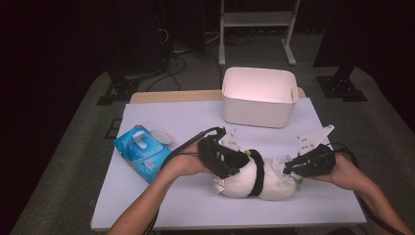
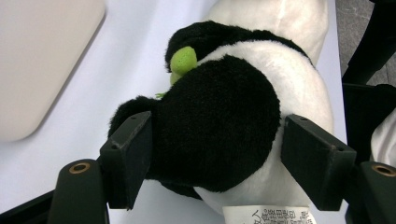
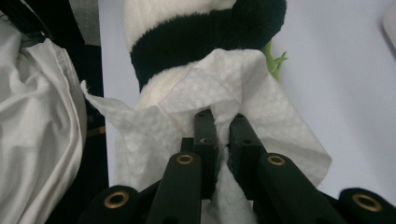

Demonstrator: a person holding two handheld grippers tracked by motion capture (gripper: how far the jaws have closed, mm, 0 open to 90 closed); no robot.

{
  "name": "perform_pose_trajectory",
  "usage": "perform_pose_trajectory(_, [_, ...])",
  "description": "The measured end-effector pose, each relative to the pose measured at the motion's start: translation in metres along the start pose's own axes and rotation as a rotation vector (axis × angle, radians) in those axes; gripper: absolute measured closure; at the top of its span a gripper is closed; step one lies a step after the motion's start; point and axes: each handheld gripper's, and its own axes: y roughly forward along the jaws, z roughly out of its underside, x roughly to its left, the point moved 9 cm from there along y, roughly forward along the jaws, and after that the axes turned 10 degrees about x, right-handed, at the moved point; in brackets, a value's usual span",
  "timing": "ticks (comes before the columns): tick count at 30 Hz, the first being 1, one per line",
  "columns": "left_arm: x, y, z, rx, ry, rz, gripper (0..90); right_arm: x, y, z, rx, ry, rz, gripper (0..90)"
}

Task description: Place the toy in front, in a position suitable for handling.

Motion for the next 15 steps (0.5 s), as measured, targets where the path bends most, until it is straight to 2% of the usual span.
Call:
perform_pose_trajectory(3, [-0.004, 0.002, 0.004, 0.001, -0.005, 0.015, 26.7, 0.002, -0.002, -0.006, 0.004, -0.043, 0.044, 82.8])
perform_pose_trajectory(6, [-0.006, 0.003, 0.008, 0.0, -0.011, 0.019, 26.9, 0.003, -0.003, -0.017, 0.003, -0.074, 0.066, 82.7])
perform_pose_trajectory(10, [-0.011, 0.003, 0.009, -0.007, -0.004, 0.015, 26.9, 0.002, 0.003, -0.036, -0.002, -0.103, 0.059, 82.7])
perform_pose_trajectory(12, [-0.014, 0.003, 0.008, -0.012, -0.001, 0.016, 26.9, 0.003, 0.011, -0.046, 0.019, -0.132, 0.073, 82.7])
perform_pose_trajectory(15, [-0.017, 0.003, 0.01, -0.005, -0.001, 0.015, 26.9, 0.006, 0.025, -0.06, 0.056, -0.171, 0.064, 82.7])
